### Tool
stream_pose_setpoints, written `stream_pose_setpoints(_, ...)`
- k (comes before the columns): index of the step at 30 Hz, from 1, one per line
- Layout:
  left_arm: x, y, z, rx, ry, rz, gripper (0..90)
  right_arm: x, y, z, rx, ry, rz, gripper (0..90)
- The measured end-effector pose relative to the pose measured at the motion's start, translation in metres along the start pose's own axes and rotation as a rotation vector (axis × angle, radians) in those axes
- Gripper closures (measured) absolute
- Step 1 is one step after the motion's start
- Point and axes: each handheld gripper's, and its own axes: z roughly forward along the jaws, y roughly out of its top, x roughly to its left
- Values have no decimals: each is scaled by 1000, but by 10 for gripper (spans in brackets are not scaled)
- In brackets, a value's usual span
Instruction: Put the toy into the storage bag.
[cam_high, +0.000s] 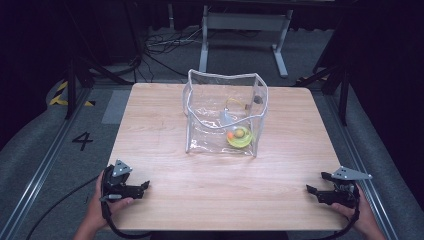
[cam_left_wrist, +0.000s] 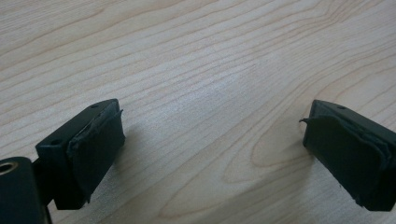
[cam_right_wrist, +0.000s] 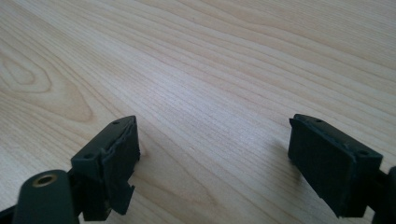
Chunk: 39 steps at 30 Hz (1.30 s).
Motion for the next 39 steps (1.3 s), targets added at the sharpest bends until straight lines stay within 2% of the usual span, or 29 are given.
stream_pose_setpoints(14,-1,0,1,0,0,-15,47,1,0,1,2,-13,12,157)
stream_pose_setpoints(39,-2,0,2,-9,19,-18,42,1,0,1,3,-14,12,155)
